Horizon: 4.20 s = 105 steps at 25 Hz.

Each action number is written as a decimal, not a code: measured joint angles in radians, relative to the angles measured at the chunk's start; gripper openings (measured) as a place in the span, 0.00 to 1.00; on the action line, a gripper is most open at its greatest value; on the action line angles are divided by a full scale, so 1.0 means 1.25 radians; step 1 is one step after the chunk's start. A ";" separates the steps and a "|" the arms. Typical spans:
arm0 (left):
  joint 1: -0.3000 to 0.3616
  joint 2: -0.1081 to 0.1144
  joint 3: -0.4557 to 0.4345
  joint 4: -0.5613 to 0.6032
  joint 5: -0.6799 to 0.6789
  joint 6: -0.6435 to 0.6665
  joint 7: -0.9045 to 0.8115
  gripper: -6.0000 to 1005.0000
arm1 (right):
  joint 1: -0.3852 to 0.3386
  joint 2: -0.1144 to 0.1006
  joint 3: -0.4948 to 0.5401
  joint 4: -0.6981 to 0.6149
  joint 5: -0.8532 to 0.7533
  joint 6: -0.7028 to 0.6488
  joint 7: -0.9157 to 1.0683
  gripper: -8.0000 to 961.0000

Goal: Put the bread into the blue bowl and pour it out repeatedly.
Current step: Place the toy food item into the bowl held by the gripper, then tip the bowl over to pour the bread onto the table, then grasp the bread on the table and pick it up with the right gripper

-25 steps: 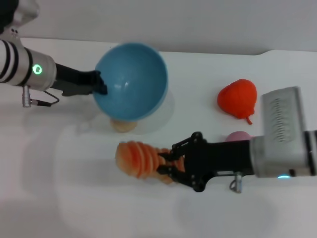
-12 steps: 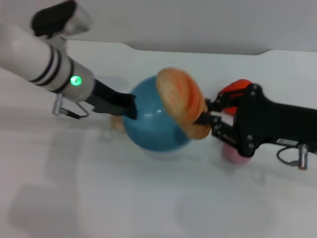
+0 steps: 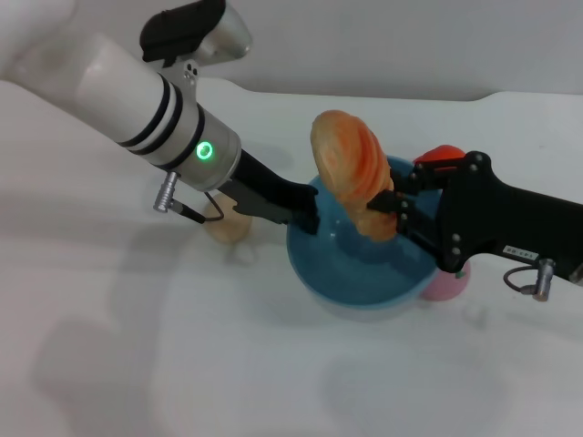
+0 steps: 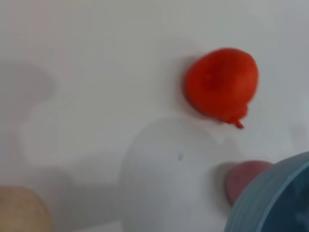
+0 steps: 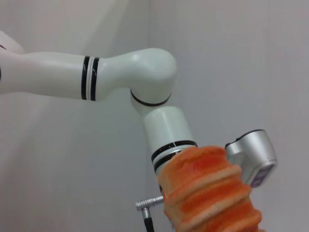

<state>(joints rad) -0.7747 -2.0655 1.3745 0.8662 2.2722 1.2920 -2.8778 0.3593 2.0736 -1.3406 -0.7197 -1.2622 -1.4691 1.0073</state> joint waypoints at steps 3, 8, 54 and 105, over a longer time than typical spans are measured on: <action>-0.005 0.001 0.003 -0.007 -0.003 0.000 0.000 0.03 | -0.002 0.000 0.001 0.015 0.000 0.014 0.000 0.15; -0.012 0.003 0.002 -0.021 -0.003 0.000 0.000 0.03 | -0.006 -0.001 0.000 0.039 -0.009 0.086 -0.001 0.15; -0.053 -0.004 0.264 -0.059 0.013 -0.590 0.007 0.03 | -0.106 -0.041 0.451 0.062 -0.288 0.146 0.388 0.43; 0.206 0.004 0.238 0.095 -0.232 -0.754 0.234 0.03 | 0.079 -0.012 0.423 -0.106 -0.648 0.157 0.673 0.39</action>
<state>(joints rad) -0.5172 -2.0602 1.6723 0.9843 1.9819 0.3498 -2.5850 0.4578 2.0585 -0.8114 -0.8519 -2.0728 -1.2734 1.8480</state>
